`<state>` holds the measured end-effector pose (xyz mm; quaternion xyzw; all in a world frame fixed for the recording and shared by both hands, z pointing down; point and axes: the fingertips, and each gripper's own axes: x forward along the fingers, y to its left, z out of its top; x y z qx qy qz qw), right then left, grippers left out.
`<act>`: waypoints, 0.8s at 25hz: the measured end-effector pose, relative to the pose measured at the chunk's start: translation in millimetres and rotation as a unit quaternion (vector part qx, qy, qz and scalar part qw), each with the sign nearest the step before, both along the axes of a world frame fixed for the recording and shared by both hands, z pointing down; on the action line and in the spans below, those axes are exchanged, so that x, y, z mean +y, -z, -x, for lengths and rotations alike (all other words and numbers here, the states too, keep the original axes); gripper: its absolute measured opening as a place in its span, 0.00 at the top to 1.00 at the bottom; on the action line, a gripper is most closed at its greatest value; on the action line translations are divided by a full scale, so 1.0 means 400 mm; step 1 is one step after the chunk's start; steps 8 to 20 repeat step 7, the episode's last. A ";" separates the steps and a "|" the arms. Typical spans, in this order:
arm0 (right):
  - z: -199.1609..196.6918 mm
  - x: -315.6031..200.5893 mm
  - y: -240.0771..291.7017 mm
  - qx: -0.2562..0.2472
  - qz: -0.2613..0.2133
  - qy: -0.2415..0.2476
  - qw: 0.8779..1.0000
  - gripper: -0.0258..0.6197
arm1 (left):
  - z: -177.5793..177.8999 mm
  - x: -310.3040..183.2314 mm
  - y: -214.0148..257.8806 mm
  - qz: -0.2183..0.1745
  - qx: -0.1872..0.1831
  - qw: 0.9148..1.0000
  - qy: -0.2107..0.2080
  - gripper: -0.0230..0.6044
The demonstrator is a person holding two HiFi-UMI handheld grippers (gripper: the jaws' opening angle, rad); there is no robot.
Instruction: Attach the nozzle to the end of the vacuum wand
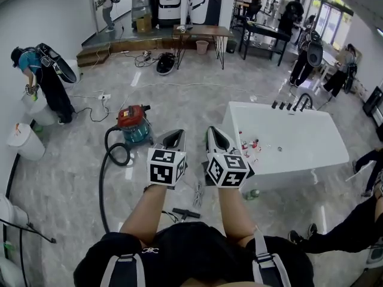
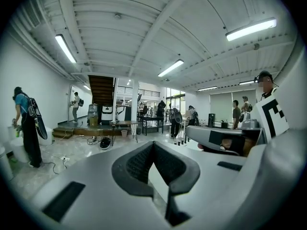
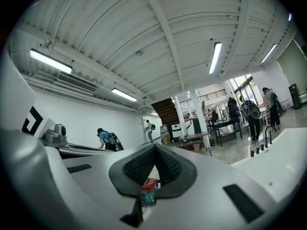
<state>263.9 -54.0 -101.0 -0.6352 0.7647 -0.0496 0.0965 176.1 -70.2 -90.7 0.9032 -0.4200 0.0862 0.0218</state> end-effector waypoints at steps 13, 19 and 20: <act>-0.001 -0.024 -0.009 -0.001 0.002 0.001 1.000 0.94 | 0.002 -0.026 0.007 0.005 0.014 1.000 -0.005 0.95; -0.001 -0.024 -0.009 -0.001 0.002 0.001 1.000 0.94 | 0.002 -0.026 0.007 0.005 0.014 1.000 -0.005 0.95; -0.001 -0.024 -0.009 -0.001 0.002 0.001 1.000 0.94 | 0.002 -0.026 0.007 0.005 0.014 1.000 -0.005 0.95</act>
